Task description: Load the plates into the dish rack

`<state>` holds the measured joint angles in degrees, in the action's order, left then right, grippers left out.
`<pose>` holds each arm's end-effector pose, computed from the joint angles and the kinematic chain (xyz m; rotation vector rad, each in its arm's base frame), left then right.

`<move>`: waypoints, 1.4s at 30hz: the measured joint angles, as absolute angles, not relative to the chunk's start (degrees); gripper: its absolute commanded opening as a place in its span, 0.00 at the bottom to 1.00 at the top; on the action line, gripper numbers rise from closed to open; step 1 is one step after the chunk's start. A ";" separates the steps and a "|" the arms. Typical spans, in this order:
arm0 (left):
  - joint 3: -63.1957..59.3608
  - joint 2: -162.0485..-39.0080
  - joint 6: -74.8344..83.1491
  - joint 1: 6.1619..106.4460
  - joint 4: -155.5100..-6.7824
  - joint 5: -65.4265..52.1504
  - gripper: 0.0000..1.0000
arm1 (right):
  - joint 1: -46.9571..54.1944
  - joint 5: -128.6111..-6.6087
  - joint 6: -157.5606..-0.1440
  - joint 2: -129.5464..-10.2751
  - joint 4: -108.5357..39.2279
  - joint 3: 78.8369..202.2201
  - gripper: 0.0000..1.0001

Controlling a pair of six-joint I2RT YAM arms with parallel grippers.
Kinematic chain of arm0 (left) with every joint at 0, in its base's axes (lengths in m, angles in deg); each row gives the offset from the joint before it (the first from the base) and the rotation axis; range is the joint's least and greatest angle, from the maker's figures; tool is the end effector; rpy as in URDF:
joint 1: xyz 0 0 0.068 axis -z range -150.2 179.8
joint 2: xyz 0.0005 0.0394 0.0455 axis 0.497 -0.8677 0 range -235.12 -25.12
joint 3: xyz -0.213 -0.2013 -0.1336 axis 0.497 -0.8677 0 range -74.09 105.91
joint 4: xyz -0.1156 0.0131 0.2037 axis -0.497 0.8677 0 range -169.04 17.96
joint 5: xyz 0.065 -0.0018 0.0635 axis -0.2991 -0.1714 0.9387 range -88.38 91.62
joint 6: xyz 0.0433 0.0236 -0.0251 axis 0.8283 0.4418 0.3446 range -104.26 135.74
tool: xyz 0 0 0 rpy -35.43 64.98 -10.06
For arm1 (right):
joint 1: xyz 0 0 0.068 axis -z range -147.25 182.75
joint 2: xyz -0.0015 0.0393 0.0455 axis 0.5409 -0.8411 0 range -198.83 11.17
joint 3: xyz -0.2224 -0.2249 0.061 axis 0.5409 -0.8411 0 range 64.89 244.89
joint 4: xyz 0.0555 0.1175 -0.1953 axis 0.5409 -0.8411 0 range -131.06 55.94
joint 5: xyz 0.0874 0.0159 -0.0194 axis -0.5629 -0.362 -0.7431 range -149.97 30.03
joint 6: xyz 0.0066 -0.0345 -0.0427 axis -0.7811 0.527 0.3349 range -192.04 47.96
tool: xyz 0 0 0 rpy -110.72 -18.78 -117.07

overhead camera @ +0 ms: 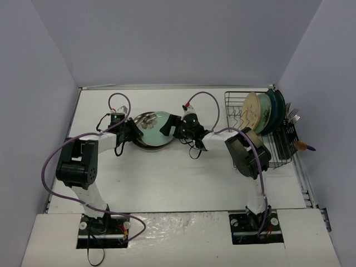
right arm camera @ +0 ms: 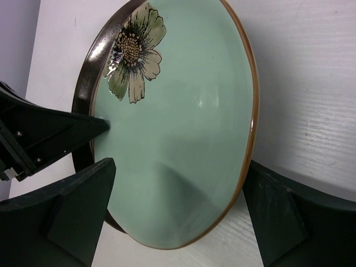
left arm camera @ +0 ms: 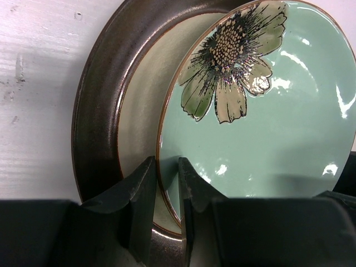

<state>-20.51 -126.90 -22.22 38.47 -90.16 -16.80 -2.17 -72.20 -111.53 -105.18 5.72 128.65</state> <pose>0.3546 -0.0660 0.2342 -0.4005 2.2645 -0.7927 0.3617 0.2621 0.2357 -0.0877 1.9321 1.0945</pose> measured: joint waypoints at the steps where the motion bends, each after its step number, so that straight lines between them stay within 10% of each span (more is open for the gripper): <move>1: -20.54 -126.88 -22.22 38.51 -90.24 -16.93 0.09 | -2.17 -72.22 -111.66 -105.58 5.91 128.84 0.85; 37: -19.51 -123.89 -18.47 42.38 -81.22 -15.34 0.09 | -1.76 -69.99 -107.39 -103.17 1.95 128.77 0.74; 42: -18.77 -123.88 -17.75 42.88 -79.76 -14.53 0.10 | -1.66 -70.19 -107.24 -103.02 1.60 128.72 0.58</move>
